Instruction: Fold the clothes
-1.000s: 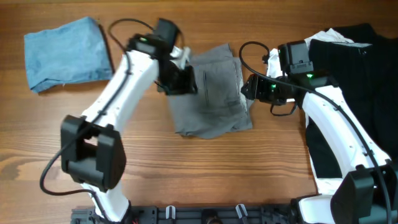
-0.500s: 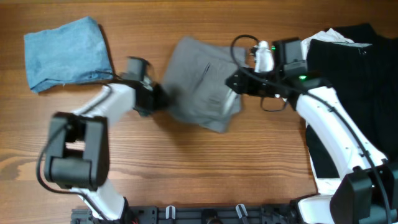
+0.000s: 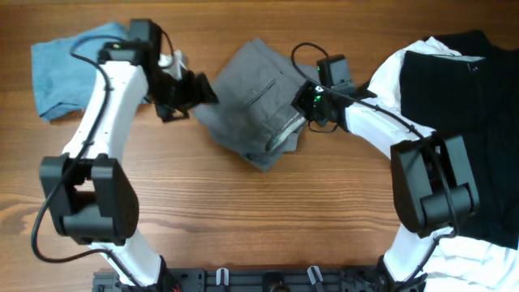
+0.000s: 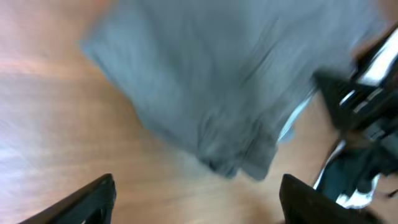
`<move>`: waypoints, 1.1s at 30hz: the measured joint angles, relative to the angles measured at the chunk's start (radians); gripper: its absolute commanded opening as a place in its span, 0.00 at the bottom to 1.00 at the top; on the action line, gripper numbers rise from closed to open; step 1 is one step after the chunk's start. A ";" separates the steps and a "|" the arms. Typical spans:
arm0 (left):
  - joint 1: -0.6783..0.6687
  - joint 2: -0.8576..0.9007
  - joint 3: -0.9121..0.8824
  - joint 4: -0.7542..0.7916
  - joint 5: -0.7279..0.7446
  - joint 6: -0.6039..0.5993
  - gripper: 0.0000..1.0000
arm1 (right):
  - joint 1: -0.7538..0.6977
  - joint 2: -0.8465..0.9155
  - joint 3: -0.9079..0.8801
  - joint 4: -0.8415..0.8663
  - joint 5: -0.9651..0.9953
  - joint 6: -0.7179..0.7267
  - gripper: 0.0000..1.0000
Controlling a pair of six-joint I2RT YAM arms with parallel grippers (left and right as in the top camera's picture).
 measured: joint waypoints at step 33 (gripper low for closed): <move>-0.028 -0.151 -0.612 1.155 0.095 -0.467 0.04 | -0.002 -0.219 0.002 -0.208 -0.029 -0.353 0.11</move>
